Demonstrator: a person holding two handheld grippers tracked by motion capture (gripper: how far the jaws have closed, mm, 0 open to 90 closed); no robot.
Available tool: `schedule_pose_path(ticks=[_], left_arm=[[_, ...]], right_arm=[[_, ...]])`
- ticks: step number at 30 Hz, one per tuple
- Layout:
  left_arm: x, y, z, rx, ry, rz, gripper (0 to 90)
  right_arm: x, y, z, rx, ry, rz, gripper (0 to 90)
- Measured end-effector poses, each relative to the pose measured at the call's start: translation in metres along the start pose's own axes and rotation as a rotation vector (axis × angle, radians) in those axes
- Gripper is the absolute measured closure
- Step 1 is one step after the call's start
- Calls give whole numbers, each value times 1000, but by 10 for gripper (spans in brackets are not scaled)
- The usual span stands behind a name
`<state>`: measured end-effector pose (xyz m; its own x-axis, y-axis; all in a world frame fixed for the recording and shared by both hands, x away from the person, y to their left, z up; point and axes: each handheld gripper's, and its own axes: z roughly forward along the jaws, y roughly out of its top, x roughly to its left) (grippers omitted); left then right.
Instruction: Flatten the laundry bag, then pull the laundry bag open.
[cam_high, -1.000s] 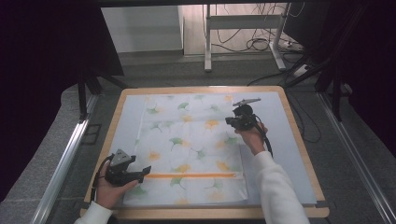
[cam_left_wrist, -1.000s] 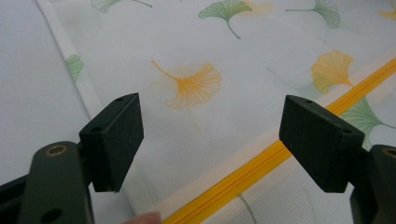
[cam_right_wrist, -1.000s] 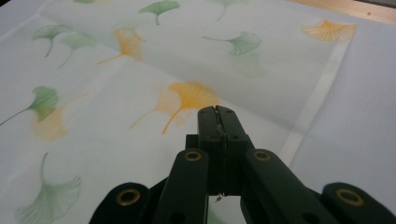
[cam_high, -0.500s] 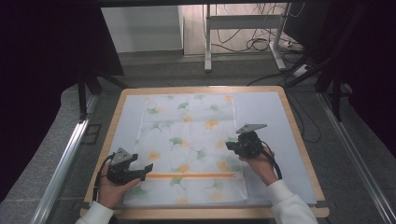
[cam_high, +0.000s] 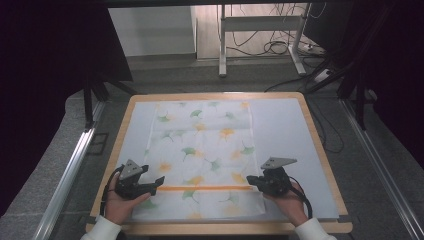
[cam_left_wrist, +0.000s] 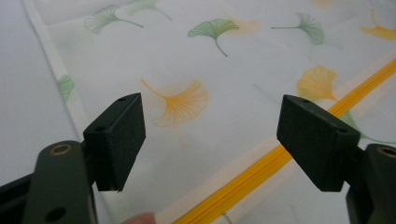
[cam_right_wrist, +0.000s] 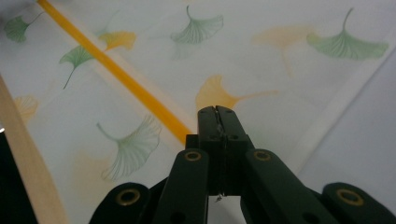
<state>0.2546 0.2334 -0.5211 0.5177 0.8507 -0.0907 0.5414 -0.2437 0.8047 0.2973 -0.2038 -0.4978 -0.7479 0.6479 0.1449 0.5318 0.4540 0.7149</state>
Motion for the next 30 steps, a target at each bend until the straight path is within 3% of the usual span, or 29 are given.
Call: schedule_pose_path(ticks=[10, 19, 30], left_arm=[[-4, 0, 2, 13, -4, 17, 237], [-10, 3, 2, 7, -2, 42, 229], [-17, 12, 6, -1, -44, 29, 221]], right_arm=[[17, -23, -20, -19, 9, -14, 892], [13, -38, -27, 21, -4, 13, 890], [13, -47, -34, 29, -17, 19, 890]])
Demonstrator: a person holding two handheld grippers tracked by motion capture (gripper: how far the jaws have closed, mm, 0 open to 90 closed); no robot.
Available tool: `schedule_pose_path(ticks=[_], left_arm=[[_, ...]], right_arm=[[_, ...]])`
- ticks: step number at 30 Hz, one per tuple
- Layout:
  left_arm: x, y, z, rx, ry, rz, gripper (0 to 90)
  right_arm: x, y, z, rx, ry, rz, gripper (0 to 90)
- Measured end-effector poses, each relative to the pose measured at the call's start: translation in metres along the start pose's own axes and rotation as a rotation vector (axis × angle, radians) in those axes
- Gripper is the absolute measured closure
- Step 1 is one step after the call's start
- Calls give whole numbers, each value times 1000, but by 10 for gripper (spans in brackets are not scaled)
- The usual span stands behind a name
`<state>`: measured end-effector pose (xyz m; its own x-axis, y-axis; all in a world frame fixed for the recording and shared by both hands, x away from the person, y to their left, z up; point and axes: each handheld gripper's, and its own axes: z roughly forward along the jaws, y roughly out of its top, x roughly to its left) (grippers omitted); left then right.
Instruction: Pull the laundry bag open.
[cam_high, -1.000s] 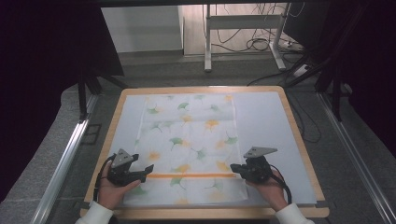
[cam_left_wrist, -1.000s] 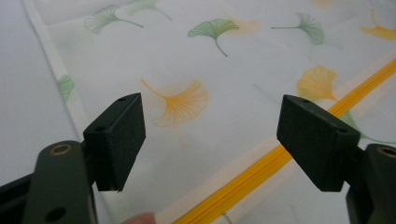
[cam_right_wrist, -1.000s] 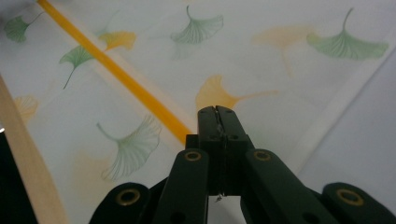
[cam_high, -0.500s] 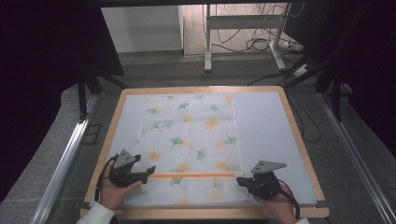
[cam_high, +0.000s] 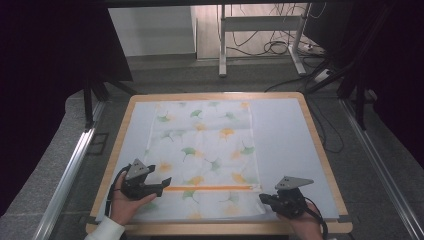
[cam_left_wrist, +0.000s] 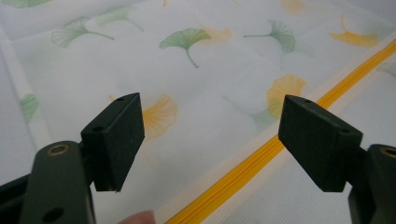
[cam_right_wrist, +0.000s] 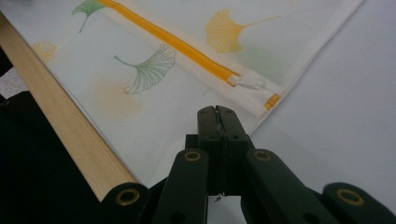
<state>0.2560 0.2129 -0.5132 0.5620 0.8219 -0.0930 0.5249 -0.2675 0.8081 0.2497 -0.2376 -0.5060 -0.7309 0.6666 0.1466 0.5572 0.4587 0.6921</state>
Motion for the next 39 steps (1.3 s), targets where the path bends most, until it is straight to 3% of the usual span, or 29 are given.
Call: schedule_pose_path(ticks=[17, 20, 39], left_arm=[[-38, 35, 30, -1, -86, 77, 219], [-45, 40, 34, -9, -123, 64, 221], [-82, 61, 64, 26, -173, 152, 239]], right_arm=[[2, -4, 1, 14, 5, 0, 890], [2, -4, 1, 18, 7, 1, 891], [4, -2, 7, 35, 19, -6, 891]])
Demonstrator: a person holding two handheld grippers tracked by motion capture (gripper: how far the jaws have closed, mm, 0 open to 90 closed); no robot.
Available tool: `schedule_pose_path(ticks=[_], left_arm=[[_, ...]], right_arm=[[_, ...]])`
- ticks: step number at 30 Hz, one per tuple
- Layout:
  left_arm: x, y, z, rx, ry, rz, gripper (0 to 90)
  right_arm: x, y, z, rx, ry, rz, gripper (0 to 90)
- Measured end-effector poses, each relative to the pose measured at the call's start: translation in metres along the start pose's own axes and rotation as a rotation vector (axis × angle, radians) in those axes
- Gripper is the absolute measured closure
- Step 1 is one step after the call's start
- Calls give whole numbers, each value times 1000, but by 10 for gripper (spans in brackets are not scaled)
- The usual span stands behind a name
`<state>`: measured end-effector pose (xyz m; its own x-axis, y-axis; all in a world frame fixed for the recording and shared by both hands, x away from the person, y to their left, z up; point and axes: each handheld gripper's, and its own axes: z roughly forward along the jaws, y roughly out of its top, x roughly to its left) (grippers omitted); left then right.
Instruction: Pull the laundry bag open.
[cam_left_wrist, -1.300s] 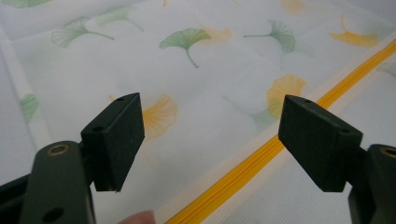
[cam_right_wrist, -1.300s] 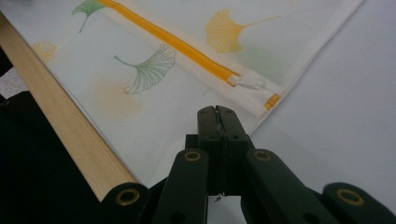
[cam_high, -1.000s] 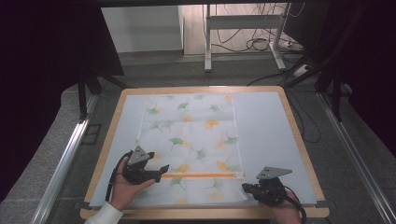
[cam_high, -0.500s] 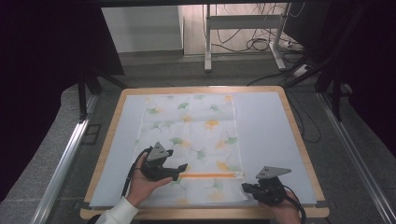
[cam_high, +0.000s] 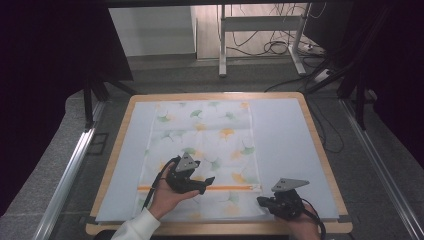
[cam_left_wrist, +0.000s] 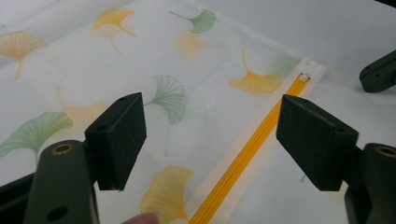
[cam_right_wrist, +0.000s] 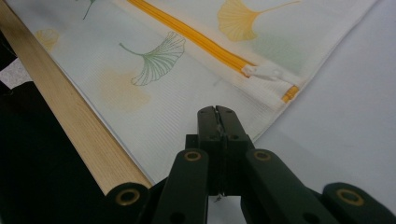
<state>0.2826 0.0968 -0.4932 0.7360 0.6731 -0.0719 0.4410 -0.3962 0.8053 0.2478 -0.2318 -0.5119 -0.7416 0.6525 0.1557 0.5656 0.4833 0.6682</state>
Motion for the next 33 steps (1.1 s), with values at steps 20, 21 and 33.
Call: schedule_pose_path(ticks=[20, 21, 33], left_arm=[[-17, 12, 24, 22, -44, 28, 240], [-18, 13, 25, 23, -45, 30, 240], [-25, 18, 37, 37, -67, 48, 259]], right_arm=[[3, 0, 11, 46, 6, -22, 891], [2, 0, 11, 48, 6, -24, 891], [0, 0, 12, 44, 13, -9, 891]])
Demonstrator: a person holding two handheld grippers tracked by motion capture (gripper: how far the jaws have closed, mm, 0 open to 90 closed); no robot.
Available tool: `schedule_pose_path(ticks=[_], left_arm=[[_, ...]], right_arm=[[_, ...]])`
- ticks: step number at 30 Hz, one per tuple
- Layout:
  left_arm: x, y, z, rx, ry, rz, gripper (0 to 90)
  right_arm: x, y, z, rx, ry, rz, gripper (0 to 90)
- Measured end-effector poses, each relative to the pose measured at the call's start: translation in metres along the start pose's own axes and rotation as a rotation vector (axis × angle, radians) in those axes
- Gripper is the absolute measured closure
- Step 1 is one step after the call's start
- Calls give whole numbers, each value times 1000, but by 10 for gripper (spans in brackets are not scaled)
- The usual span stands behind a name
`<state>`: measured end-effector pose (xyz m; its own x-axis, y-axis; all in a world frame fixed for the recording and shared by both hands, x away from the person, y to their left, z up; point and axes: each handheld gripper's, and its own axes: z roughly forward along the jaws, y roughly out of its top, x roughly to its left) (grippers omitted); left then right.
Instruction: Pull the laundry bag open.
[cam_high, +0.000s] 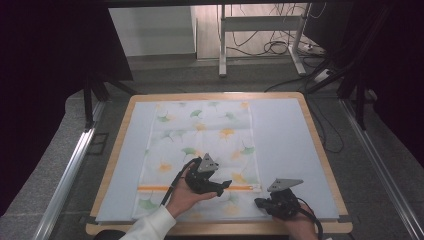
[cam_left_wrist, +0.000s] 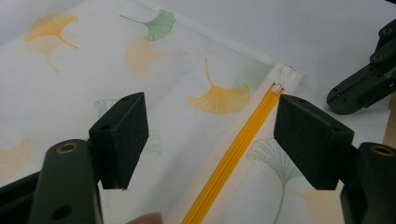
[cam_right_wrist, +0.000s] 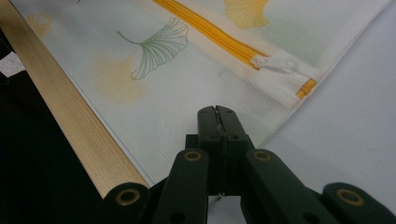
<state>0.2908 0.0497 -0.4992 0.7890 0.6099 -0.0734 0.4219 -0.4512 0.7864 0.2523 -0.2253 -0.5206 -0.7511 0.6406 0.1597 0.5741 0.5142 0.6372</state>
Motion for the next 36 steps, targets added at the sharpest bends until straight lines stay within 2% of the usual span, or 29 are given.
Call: schedule_pose_path(ticks=[9, 22, 27, 32, 36], left_arm=[[-9, 9, 13, 2, -21, 15, 272], [-26, 27, 35, 21, -55, 60, 303], [-29, 33, 41, 15, -58, 55, 327], [-30, 33, 53, 55, -58, 73, 341], [-36, 34, 62, 59, -67, 64, 359]], right_arm=[[-1, 0, 0, 1, 4, 5, 891], [-2, 0, 0, 3, 12, 7, 891], [-2, 0, -1, 4, 13, 4, 891], [-2, 0, 0, 4, 16, 3, 891], [-2, 0, 0, 5, 15, 1, 891]])
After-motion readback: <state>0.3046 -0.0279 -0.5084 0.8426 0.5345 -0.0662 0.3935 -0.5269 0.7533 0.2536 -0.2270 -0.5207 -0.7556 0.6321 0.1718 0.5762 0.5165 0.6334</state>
